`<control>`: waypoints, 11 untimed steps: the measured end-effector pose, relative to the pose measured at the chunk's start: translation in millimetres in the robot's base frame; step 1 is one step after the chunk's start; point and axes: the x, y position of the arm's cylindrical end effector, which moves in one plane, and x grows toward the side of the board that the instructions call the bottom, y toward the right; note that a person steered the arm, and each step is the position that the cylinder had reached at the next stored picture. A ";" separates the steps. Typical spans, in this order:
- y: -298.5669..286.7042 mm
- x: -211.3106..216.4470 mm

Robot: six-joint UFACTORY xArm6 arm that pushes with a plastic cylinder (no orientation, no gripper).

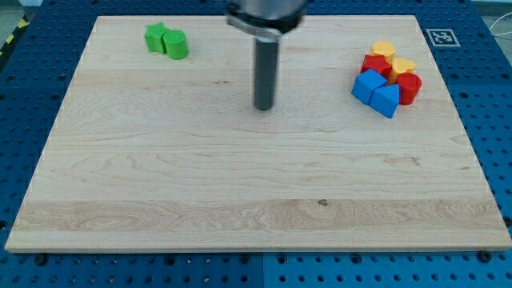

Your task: Move green star along with green circle slightly down towards center

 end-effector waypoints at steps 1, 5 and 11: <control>-65.4 -13.1; -266.1 -186.5; -159.4 -133.9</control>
